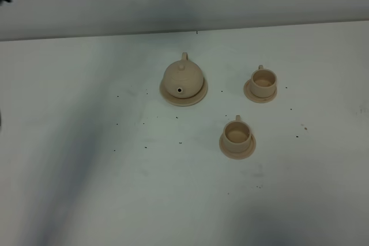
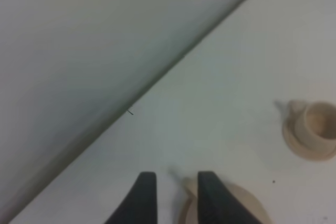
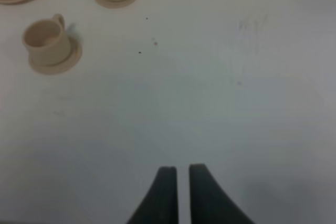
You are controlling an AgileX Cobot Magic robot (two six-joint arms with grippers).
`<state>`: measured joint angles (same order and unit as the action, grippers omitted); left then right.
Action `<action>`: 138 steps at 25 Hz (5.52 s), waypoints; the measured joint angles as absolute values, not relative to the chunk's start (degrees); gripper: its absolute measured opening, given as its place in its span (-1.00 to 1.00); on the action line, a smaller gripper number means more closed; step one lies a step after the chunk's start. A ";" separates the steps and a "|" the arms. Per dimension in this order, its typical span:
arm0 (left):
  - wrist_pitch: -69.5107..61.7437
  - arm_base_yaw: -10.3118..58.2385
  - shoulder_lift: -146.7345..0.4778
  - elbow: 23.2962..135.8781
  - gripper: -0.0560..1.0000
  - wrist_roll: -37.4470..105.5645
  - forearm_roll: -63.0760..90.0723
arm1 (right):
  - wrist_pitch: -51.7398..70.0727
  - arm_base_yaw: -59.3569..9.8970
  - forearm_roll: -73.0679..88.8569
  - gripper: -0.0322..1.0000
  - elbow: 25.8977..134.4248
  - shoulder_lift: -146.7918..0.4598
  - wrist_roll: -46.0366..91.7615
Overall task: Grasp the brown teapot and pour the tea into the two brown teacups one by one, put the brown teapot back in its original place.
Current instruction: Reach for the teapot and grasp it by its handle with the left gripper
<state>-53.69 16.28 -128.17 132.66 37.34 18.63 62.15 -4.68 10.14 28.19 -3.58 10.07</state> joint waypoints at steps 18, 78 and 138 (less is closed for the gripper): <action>-41.01 21.68 -146.60 140.30 -0.49 36.01 8.75 | 62.15 -4.68 10.14 -0.81 28.19 -3.58 10.07; -44.99 22.86 -152.18 140.36 -0.49 34.61 3.57 | 62.17 -4.68 10.14 -0.70 28.19 -3.58 10.07; -45.02 22.85 -152.22 140.36 -0.49 29.75 -0.57 | 62.17 -4.68 10.14 -0.56 28.19 -3.58 10.05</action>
